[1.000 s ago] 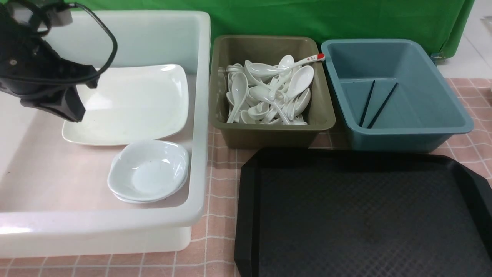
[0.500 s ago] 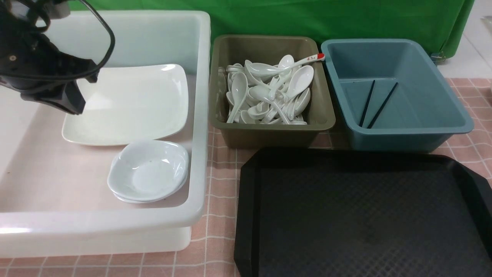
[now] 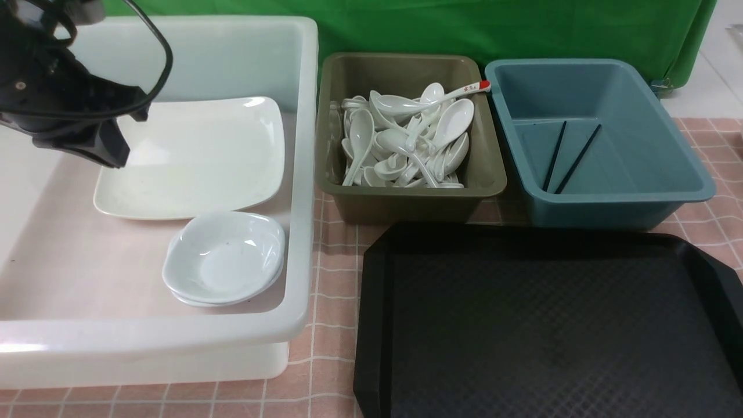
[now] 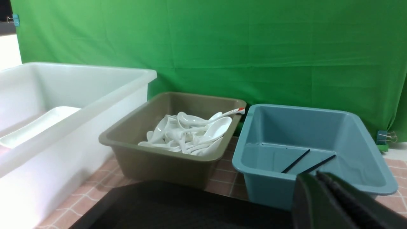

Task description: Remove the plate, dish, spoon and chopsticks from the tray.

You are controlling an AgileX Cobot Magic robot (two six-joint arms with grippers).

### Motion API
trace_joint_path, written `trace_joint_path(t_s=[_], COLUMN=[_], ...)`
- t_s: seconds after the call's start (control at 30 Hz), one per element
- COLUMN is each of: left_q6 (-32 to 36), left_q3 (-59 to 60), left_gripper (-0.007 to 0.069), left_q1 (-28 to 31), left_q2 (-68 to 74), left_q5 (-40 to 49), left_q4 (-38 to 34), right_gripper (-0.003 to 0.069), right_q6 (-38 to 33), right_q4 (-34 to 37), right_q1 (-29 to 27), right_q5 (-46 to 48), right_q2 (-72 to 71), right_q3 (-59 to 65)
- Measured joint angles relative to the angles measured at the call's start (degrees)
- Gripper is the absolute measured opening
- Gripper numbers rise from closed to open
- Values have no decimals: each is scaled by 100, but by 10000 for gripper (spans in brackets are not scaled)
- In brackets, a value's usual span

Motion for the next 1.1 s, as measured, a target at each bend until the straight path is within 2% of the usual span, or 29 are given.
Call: trace_joint_path(t_s=[0.33, 0.47, 0.53, 0.8, 1.1], left_q6=[17, 17, 17, 134, 373], left_q3=[0, 0, 0, 0, 145], left_gripper=[-2, -2, -2, -2, -2], left_q1=[0, 0, 0, 0, 0], left_q2=[5, 5, 5, 5, -592], left_q5=[-39, -39, -39, 333, 649], left_q4=[-108, -108, -138, -150, -149], right_gripper=[100, 104, 111, 125, 141], right_q6=[0, 0, 0, 0, 0], right_q4=[-11, -232, -474, -599, -599], right_q1=[0, -74, -285, -992, -1083], right_q5=[623, 986, 1139, 1065, 940], right_q2=[-154, -394, -533, -676, -676], right_q3=[267, 694, 1046, 1381, 1402])
